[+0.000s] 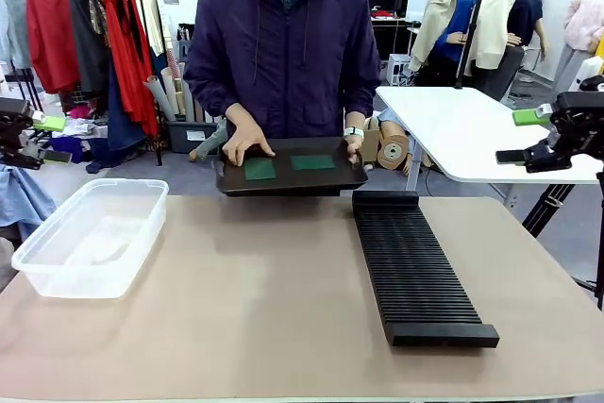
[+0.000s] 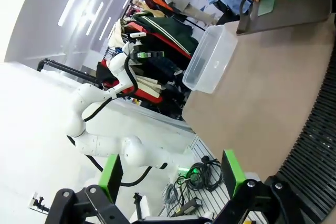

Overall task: Sort PCBs into racks and boxes based on the side picked up.
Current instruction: Pick up the Blank PCB handed by the Human.

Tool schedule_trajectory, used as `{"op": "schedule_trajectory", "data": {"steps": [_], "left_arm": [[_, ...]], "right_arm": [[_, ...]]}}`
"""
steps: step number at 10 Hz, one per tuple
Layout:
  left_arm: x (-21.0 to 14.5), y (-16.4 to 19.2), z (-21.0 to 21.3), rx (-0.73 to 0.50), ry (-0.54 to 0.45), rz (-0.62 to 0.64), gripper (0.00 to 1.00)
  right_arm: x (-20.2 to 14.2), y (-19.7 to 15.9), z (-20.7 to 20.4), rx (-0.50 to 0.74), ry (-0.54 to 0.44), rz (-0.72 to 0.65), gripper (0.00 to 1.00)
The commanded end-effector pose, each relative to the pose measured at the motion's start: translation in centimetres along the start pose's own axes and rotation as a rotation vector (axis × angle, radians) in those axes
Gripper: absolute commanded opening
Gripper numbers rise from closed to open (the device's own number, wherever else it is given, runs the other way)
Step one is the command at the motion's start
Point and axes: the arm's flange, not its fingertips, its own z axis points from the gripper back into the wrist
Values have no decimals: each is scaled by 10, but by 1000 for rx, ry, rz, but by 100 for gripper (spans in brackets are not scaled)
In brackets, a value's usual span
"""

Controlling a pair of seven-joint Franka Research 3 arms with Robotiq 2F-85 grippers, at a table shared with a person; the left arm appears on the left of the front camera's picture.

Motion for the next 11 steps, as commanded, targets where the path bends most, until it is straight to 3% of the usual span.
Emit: {"op": "schedule_trajectory", "data": {"steps": [1, 11], "left_arm": [[0, -4, -2, 3, 5, -6, 100], [0, -4, -2, 3, 5, -6, 100]], "right_arm": [[-1, 1, 1, -9, 8, 4, 100], [-1, 1, 1, -9, 8, 4, 100]]}}
